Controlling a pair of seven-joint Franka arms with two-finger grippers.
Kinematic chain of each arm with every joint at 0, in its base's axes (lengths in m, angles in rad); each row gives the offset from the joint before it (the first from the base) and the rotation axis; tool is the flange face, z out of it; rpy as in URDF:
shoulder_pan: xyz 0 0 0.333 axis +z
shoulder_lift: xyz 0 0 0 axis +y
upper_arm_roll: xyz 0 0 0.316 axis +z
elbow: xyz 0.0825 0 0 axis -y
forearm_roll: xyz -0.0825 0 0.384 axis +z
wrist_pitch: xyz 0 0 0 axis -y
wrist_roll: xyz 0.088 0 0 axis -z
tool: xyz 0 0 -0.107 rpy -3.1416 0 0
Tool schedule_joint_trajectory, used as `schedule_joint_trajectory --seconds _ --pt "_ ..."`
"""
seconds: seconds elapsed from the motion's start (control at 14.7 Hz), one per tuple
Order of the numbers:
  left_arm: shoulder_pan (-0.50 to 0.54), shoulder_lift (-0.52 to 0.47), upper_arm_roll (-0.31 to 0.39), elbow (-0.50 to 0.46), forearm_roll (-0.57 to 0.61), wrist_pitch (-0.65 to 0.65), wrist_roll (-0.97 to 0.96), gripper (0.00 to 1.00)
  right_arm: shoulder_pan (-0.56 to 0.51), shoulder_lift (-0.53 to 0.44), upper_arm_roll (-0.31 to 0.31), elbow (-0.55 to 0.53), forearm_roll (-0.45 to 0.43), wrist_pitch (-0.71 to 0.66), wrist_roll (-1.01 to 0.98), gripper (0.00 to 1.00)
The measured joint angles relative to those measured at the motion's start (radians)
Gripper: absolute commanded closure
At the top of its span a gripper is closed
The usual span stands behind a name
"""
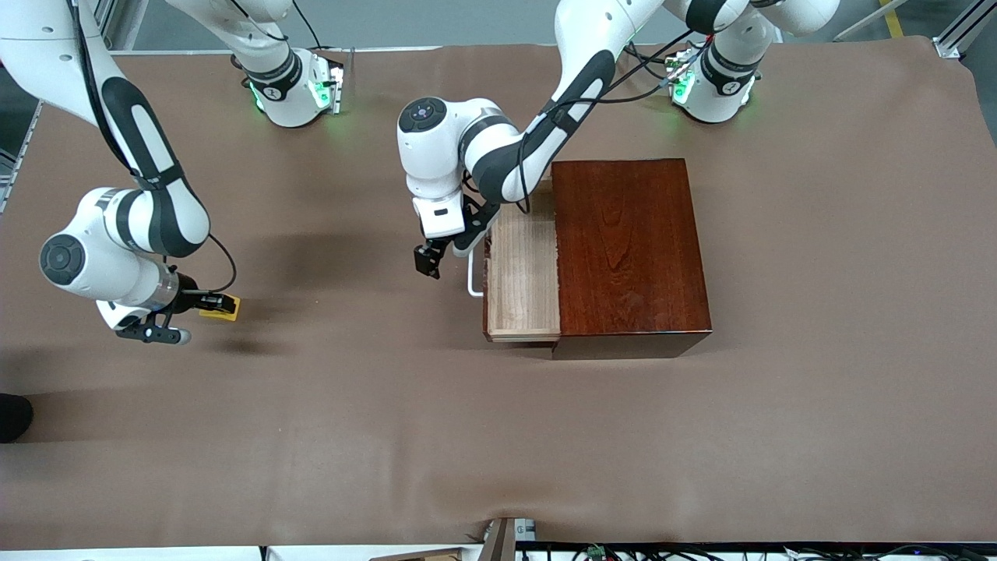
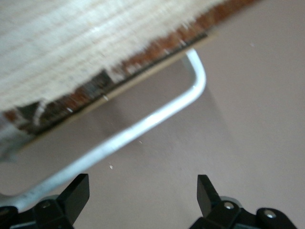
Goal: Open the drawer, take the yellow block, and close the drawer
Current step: 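Push the drawer shut with the left gripper while the right gripper lowers the cube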
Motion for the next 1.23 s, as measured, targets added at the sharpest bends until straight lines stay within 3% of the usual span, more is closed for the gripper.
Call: schedule_joint_trajectory --seconds 0.41,0.48,0.54,0.61,0.75,1.23 --pt "0.014 -0.005 0.002 0.031 -0.032 -0.106 -0.035 0.00 -0.018 0.011 0.000 -0.060 0.000 0.083 -0.012 1.00" --pt "0.023 -0.008 0.003 0.031 -0.040 -0.128 -0.035 0.00 -0.018 0.019 0.000 -0.062 0.000 0.085 -0.012 0.84" --pt "0.032 -0.010 0.004 0.031 -0.044 -0.148 -0.035 0.00 -0.018 0.025 0.000 -0.062 0.000 0.089 -0.012 0.61" --pt "0.039 -0.012 0.004 0.031 -0.048 -0.170 -0.035 0.00 -0.018 0.025 0.000 -0.062 0.000 0.089 -0.012 0.52" --pt "0.047 -0.013 0.004 0.031 -0.051 -0.215 -0.035 0.00 -0.019 0.025 0.001 -0.062 0.000 0.090 -0.012 0.00" --pt "0.056 -0.013 0.006 0.040 -0.052 -0.299 -0.058 0.00 -0.023 0.037 0.008 -0.028 0.000 0.040 -0.012 0.00"
